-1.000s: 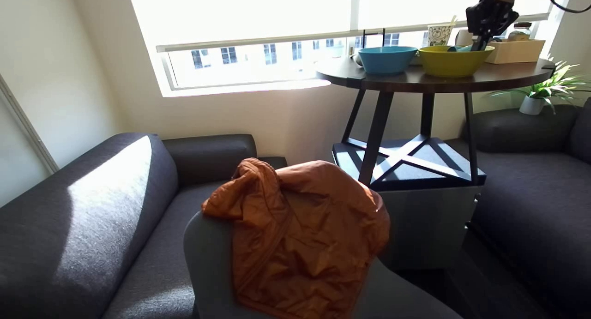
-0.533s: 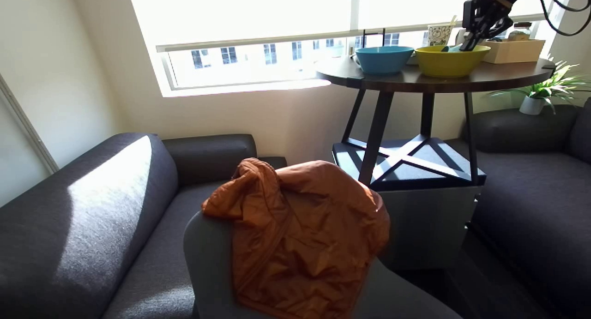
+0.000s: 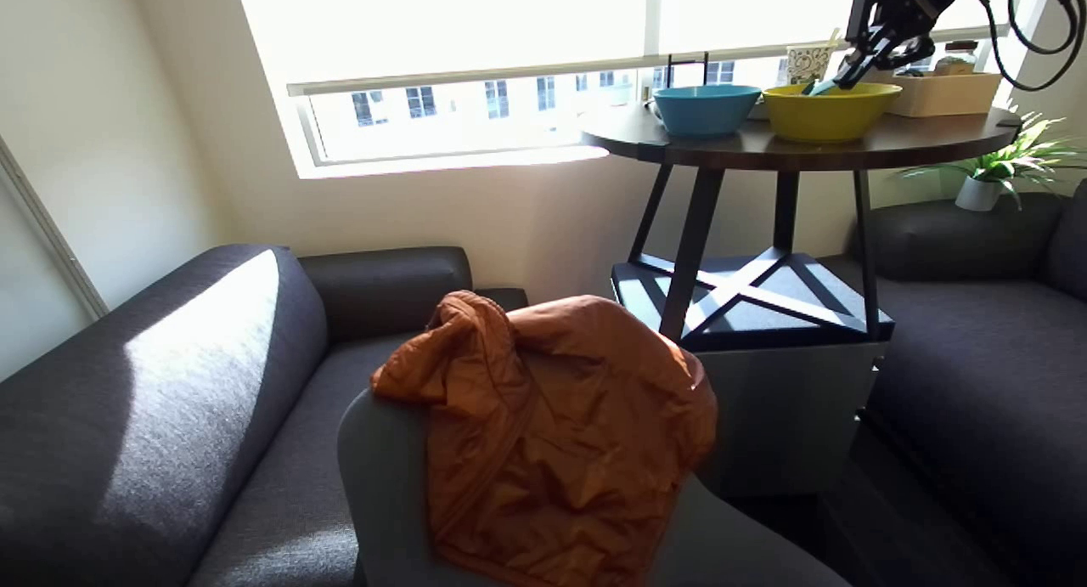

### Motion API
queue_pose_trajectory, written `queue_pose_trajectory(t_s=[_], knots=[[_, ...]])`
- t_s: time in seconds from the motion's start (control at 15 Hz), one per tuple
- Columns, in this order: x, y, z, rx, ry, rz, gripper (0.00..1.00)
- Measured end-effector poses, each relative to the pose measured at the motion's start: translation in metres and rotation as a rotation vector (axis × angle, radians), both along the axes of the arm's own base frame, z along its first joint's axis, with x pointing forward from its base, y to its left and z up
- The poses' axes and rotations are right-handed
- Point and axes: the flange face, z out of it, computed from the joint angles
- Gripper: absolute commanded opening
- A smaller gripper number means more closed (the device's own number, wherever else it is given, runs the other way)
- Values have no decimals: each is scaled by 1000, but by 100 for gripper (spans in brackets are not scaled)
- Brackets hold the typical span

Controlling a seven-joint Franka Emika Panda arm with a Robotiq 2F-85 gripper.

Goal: Use the scoop to transfer contents from the yellow bowl to the blue bowl

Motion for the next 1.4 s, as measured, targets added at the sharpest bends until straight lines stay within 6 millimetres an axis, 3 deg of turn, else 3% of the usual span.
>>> queue_pose_trajectory(t_s=[0.87,1.4], knots=[[-4,-22,-10,208,-78,-120,2],[-9,-24,-13,285,-116,-78,2]])
